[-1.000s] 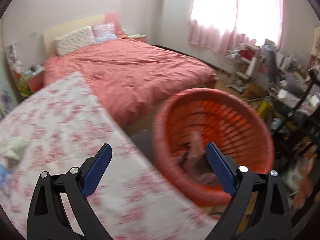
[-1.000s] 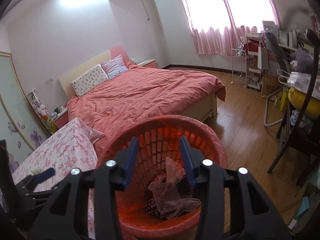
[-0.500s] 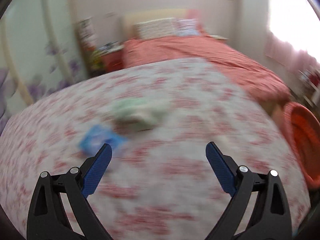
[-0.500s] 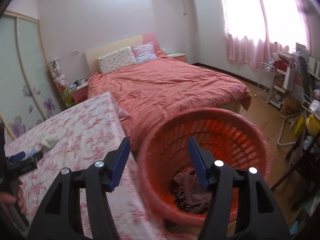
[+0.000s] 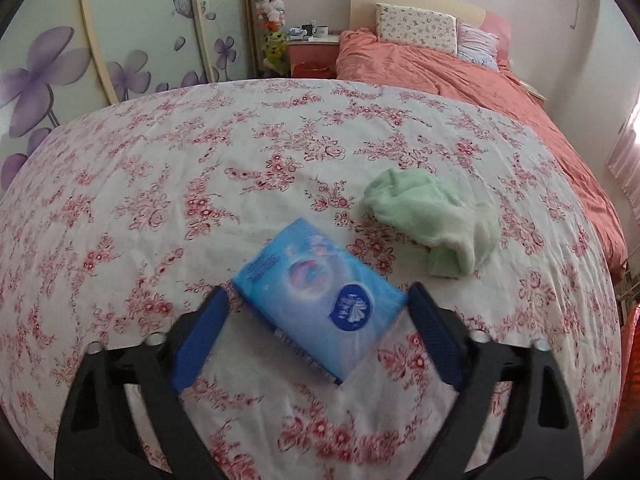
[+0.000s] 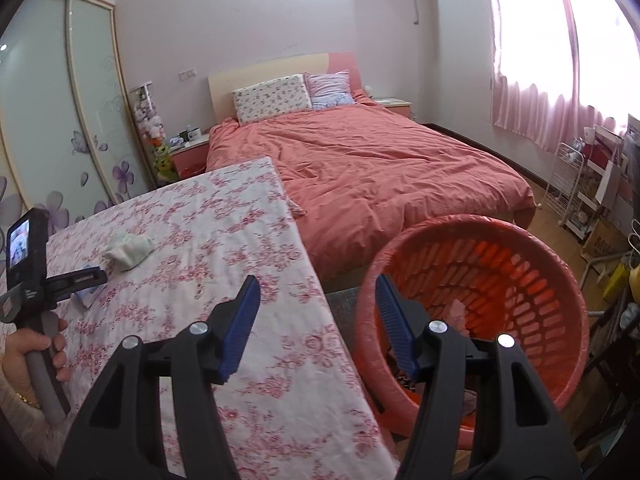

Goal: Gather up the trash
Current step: 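Grasp the blue tissue packet with the left tool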

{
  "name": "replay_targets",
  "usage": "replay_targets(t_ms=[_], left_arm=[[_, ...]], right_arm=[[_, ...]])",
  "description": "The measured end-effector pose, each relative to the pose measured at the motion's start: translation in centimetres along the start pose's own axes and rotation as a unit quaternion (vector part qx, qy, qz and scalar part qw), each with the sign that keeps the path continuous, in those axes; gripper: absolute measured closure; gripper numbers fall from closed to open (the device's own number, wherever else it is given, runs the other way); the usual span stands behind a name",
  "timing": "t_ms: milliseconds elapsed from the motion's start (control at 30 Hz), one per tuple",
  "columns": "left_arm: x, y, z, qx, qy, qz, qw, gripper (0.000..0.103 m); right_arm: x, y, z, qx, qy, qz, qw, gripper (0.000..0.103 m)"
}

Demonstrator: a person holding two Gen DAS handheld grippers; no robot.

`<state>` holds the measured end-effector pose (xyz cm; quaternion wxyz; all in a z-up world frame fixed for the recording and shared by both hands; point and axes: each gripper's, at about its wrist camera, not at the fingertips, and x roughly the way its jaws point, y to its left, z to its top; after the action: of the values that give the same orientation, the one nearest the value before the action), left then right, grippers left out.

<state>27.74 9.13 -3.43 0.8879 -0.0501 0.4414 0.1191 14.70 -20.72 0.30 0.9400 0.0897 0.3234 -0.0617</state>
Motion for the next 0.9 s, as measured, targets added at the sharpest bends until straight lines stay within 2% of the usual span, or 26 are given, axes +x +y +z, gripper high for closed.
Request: replay_targets(t_ms=[133, 300, 400, 467, 533, 600, 767, 900], left_arm=[[-0.5, 0.3, -0.1, 0.016, -0.012, -0.006, 0.9998, 0.031], [-1.2, 2.1, 0.1, 0.046, -0.037, -0.012, 0.9982, 0.056], [-1.5, 3.5, 0.3, 0.055, -0.04, -0.03, 0.9972, 0.06], [-1.5, 4.2, 0.3, 0.055, -0.033, -0.055, 0.9964, 0.059], [-1.6, 4.7, 0.0, 0.058, -0.033, -0.068, 0.9954, 0.049], [-1.9, 5.2, -0.4, 0.063, -0.037, -0.07, 0.9948, 0.035], [-1.5, 5.7, -0.3, 0.052, -0.024, -0.084, 0.9948, 0.025], [-1.0, 5.2, 0.5, 0.029, -0.015, -0.073, 0.9968, 0.021]], right_arm=[[0.4, 1.0, 0.3, -0.007, 0.003, 0.009, 1.0, 0.044], [1.3, 3.4, 0.7, -0.021, 0.009, 0.033, 0.999, 0.044], [1.8, 5.6, 1.0, -0.034, 0.012, 0.051, 0.998, 0.044], [2.1, 7.2, 1.2, -0.045, 0.013, 0.063, 0.997, 0.044], [2.3, 8.6, 1.3, -0.054, 0.014, 0.072, 0.996, 0.044], [2.4, 9.8, 1.3, -0.065, 0.016, 0.08, 0.995, 0.044], [2.8, 11.1, 1.2, -0.071, 0.021, 0.085, 0.994, 0.044], [3.2, 11.6, 1.4, -0.071, 0.023, 0.088, 0.993, 0.044]])
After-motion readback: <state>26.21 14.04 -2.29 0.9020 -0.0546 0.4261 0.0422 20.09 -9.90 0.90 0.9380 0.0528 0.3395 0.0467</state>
